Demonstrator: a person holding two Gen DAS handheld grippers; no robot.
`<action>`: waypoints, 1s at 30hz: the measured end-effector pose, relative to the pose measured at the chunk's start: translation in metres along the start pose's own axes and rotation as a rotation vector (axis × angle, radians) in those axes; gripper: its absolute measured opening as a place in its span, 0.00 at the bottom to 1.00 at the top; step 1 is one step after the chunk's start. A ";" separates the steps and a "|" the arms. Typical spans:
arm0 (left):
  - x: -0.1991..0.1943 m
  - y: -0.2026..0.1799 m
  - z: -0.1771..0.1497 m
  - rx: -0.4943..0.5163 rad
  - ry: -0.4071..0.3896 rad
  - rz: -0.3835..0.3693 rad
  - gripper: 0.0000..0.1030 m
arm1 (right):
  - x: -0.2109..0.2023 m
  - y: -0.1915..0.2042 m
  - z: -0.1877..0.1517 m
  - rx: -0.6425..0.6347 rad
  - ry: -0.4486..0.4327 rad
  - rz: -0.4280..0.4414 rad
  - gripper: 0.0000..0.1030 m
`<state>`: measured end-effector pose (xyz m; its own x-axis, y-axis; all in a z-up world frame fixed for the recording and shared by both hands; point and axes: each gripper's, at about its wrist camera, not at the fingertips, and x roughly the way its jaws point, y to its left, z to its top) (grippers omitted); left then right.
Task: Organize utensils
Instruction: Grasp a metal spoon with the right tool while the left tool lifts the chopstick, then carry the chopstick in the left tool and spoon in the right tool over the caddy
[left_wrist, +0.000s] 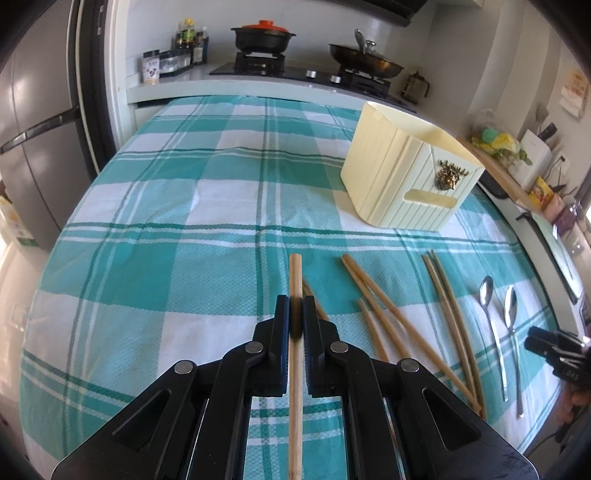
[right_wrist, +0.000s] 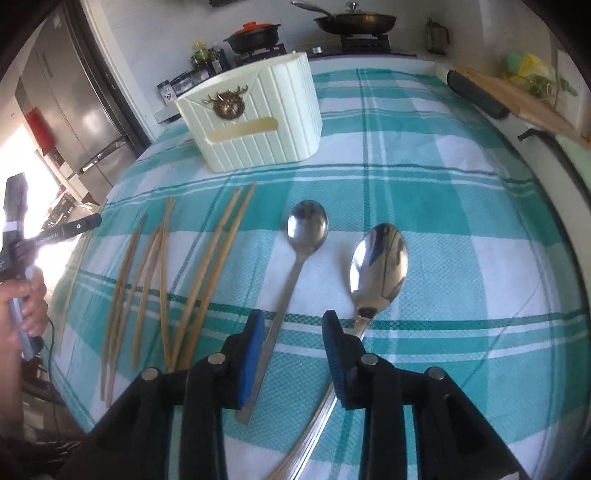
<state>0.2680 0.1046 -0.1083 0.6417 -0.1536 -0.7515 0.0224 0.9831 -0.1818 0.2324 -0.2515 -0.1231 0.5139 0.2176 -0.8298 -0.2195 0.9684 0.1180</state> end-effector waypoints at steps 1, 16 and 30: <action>0.000 0.000 -0.001 -0.002 -0.005 0.006 0.04 | -0.002 -0.004 -0.002 0.011 0.007 -0.066 0.40; 0.016 -0.003 -0.001 -0.024 -0.020 0.065 0.04 | 0.057 -0.002 0.022 0.042 -0.053 -0.251 0.40; -0.054 -0.011 0.019 -0.048 -0.165 -0.074 0.05 | -0.067 0.014 0.032 -0.001 -0.375 -0.094 0.39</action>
<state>0.2477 0.1044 -0.0534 0.7567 -0.2028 -0.6216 0.0401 0.9633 -0.2655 0.2213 -0.2488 -0.0482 0.7993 0.1575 -0.5800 -0.1581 0.9862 0.0500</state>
